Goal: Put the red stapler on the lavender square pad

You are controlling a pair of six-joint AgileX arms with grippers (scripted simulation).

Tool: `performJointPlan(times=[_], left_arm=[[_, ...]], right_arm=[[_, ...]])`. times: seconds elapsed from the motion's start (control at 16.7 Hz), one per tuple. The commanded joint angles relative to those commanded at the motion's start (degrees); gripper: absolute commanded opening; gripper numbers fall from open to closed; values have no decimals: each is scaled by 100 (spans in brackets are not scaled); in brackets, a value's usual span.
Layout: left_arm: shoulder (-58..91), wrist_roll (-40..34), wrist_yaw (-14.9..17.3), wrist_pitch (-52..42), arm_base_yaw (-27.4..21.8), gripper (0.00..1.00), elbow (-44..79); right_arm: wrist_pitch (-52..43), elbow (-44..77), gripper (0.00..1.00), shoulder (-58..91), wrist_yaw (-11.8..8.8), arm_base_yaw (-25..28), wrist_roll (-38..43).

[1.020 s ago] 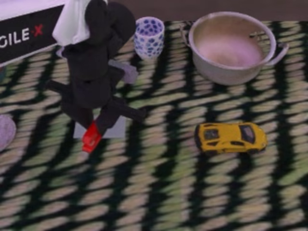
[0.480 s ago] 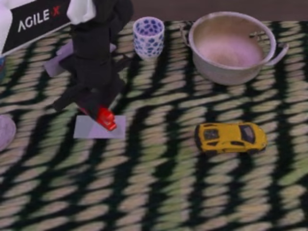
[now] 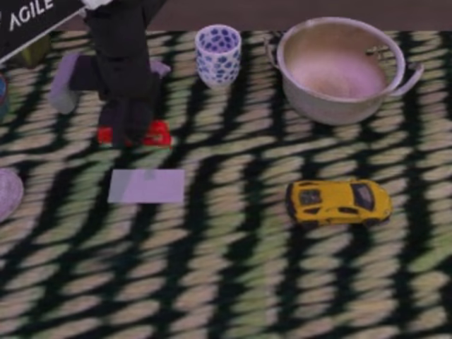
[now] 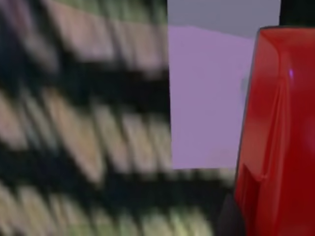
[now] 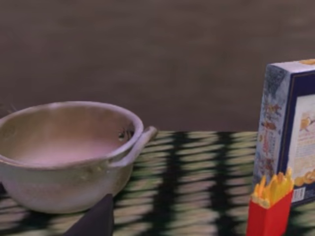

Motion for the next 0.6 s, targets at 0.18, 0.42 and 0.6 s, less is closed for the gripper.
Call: performJointPlan(times=[0.18,0.42,0.6], left_arm=[[-4,-297,5,21,37,0,81],[-4,-297,5,21,37,0,81],[-7,-278,5,114,10,0,-20]], right_arm=[[0,0,100,0,0,0,0],[0,0,100,0,0,0,0],[0,0,100,0,0,0,0]])
